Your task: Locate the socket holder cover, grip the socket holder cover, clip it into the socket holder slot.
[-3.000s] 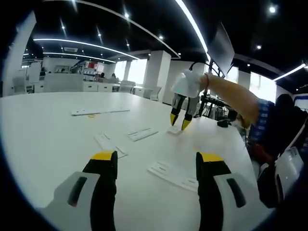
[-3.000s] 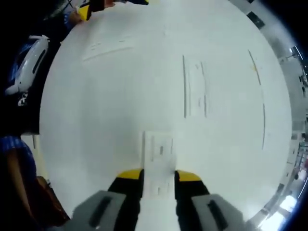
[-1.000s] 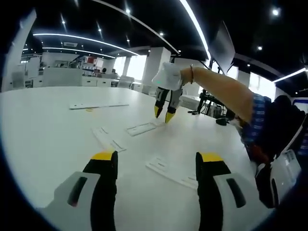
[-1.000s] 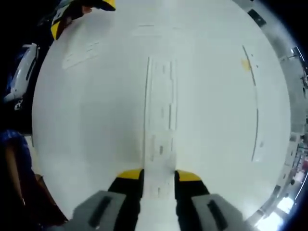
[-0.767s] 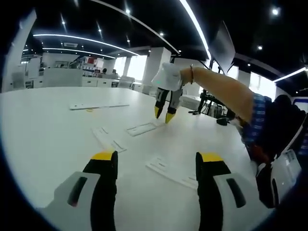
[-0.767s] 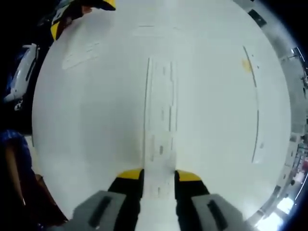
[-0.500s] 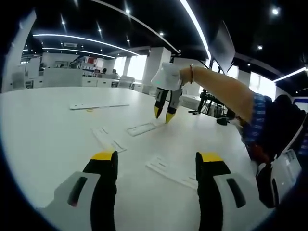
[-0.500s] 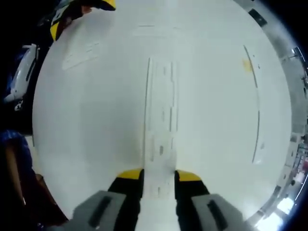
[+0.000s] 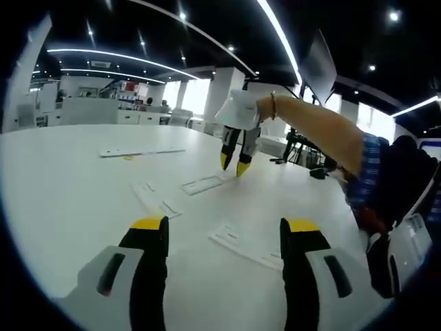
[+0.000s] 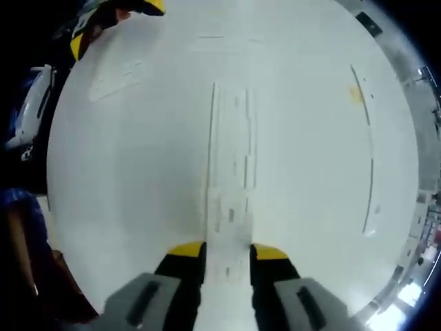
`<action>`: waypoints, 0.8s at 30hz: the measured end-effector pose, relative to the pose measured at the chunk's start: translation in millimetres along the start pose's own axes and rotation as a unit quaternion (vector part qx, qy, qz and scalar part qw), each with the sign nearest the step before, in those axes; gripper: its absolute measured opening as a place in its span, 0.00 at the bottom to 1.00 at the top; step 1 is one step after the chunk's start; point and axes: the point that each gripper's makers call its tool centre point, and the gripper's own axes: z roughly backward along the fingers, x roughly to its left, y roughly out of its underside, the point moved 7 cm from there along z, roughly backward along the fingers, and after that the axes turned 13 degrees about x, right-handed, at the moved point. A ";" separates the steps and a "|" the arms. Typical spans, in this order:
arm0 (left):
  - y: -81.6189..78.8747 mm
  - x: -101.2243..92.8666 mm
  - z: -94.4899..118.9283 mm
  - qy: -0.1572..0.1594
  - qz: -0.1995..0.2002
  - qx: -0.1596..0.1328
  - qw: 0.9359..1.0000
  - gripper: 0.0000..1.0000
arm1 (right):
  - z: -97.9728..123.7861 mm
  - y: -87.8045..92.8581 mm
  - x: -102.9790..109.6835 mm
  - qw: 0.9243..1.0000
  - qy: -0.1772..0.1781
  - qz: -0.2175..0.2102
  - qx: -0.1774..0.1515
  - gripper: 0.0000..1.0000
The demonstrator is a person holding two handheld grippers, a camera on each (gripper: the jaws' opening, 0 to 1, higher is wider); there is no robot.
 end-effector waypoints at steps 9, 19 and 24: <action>0.0 0.9 0.0 -0.001 0.000 0.001 1.000 0.66 | 0.6 -3.1 -1.2 1.000 0.002 0.003 -0.002 0.27; 0.3 0.6 0.5 0.000 -0.001 0.001 1.000 0.66 | 1.2 -2.8 -2.9 1.000 0.003 0.002 -0.002 0.27; 0.7 0.0 1.1 -0.001 -0.001 0.001 1.000 0.66 | 1.7 -3.0 -3.2 1.000 0.002 0.001 -0.001 0.27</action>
